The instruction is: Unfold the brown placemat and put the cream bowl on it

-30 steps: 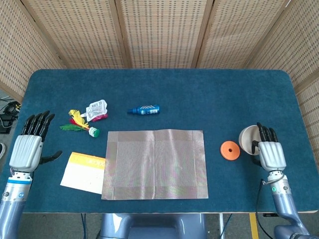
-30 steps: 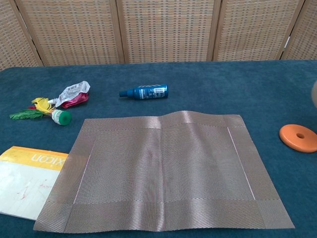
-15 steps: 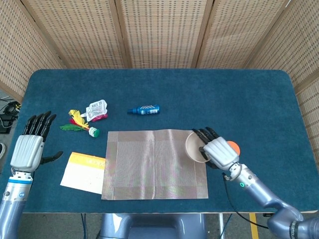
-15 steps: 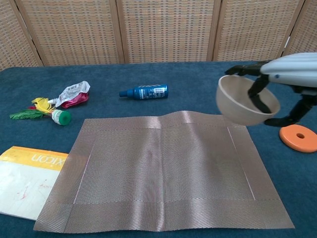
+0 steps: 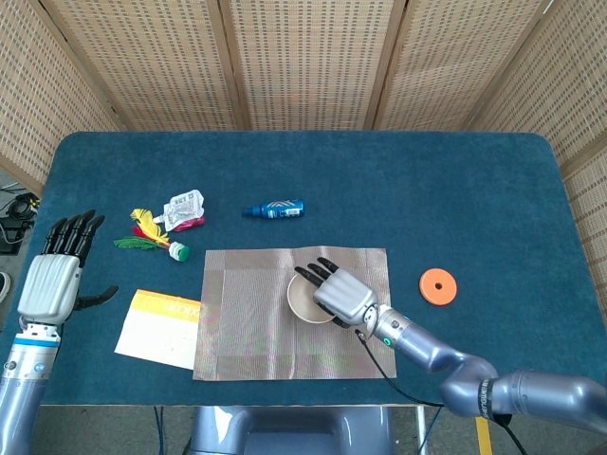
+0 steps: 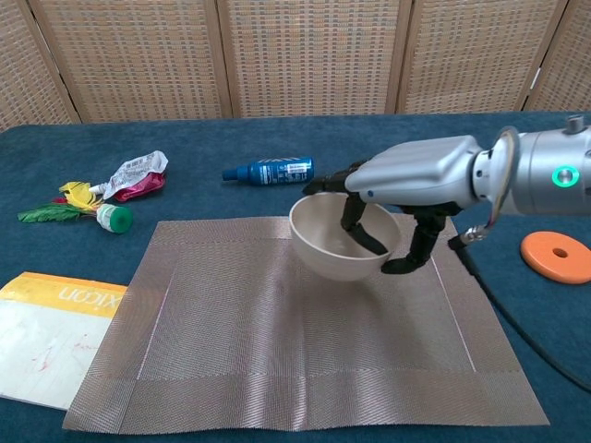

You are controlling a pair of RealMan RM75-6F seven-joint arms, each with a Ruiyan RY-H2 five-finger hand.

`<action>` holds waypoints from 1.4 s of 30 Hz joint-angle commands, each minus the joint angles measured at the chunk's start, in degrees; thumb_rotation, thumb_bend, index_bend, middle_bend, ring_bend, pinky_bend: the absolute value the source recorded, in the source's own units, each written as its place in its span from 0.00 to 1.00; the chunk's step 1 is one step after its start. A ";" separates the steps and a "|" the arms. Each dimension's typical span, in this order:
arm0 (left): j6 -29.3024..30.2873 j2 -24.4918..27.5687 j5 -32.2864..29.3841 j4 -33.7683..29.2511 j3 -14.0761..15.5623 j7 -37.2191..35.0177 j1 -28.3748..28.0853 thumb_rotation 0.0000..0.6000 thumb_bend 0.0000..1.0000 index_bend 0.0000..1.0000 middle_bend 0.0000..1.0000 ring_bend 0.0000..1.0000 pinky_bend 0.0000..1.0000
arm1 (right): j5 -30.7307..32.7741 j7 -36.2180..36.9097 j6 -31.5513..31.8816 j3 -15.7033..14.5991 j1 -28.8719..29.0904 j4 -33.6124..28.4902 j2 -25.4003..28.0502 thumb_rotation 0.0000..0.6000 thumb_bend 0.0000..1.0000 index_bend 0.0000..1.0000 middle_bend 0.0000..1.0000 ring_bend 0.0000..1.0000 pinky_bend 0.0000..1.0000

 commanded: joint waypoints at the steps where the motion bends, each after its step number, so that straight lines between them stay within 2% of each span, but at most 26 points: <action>1: -0.27 0.09 -0.21 0.06 -0.10 -0.15 -0.06 1.00 0.00 0.00 0.00 0.00 0.00 | 4.19 -3.42 -0.70 -0.86 2.84 2.01 -3.65 1.00 0.56 0.75 0.00 0.00 0.00; 6: -0.78 0.15 -0.40 0.09 -0.21 -0.22 -0.20 1.00 0.00 0.00 0.00 0.00 0.00 | 10.04 -7.83 0.37 -2.88 5.85 3.86 -7.52 1.00 0.56 0.75 0.00 0.00 0.00; 11: -0.99 0.19 -0.52 0.05 -0.31 -0.30 -0.23 1.00 0.00 0.00 0.00 0.00 0.00 | 13.30 -9.97 2.09 -4.12 7.62 3.47 -9.40 1.00 0.56 0.75 0.00 0.00 0.00; 13: -1.05 0.24 -0.55 0.02 -0.33 -0.32 -0.22 1.00 0.00 0.00 0.00 0.00 0.00 | 14.29 -10.58 2.72 -4.56 8.18 3.42 -9.96 1.00 0.54 0.70 0.00 0.00 0.00; 14: -1.05 0.26 -0.55 0.00 -0.35 -0.33 -0.21 1.00 0.00 0.00 0.00 0.00 0.00 | 14.64 -10.86 2.99 -4.73 8.40 3.43 -10.14 1.00 0.50 0.62 0.00 0.00 0.00; 16: -1.08 0.33 -0.53 -0.07 -0.35 -0.46 -0.17 1.00 0.00 0.00 0.00 0.00 0.00 | 14.92 -12.04 3.92 -5.41 9.05 3.55 -10.46 1.00 0.34 0.41 0.00 0.00 0.00; 18: -1.16 0.40 -0.52 -0.10 -0.36 -0.59 -0.17 1.00 0.00 0.00 0.00 0.00 0.00 | 14.93 -12.74 4.72 -5.95 9.34 3.35 -10.44 1.00 0.14 0.19 0.00 0.00 0.00; 21: -1.22 0.45 -0.44 -0.09 -0.38 -0.70 -0.17 1.00 0.00 0.00 0.00 0.00 0.00 | 15.18 -12.93 5.68 -6.44 9.54 1.96 -9.72 1.00 0.03 0.05 0.00 0.00 0.00; 28: -1.20 0.45 -0.05 -0.23 -0.29 -0.82 -0.08 1.00 0.00 0.00 0.00 0.00 0.00 | 11.84 -13.02 11.08 -7.39 8.11 -6.70 -3.67 1.00 0.02 0.04 0.00 0.00 0.00; 35: -0.07 0.78 1.16 -0.78 0.25 -1.10 0.75 1.00 0.00 0.00 0.00 0.00 0.00 | 2.99 -9.92 16.75 -9.89 3.49 -14.64 5.38 1.00 0.02 0.06 0.00 0.00 0.00; 38: 1.09 0.99 2.21 -1.01 0.91 -1.22 1.66 1.00 0.00 0.00 0.00 0.00 0.00 | -3.76 -7.27 21.03 -12.34 -0.54 -16.47 10.97 1.00 0.02 0.06 0.00 0.00 0.00; 39: 2.25 0.98 3.24 -0.69 1.67 -1.07 2.56 1.00 0.00 0.00 0.00 0.00 0.00 | -8.26 -5.46 26.27 -14.00 -4.26 -15.68 14.08 1.00 0.02 0.06 0.00 0.00 0.00; 42: 3.86 0.71 5.14 0.19 2.53 -1.48 3.60 1.00 0.00 0.00 0.00 0.00 0.00 | -15.91 1.11 33.73 -15.49 -9.43 -11.89 15.56 1.00 0.02 0.09 0.00 0.00 0.00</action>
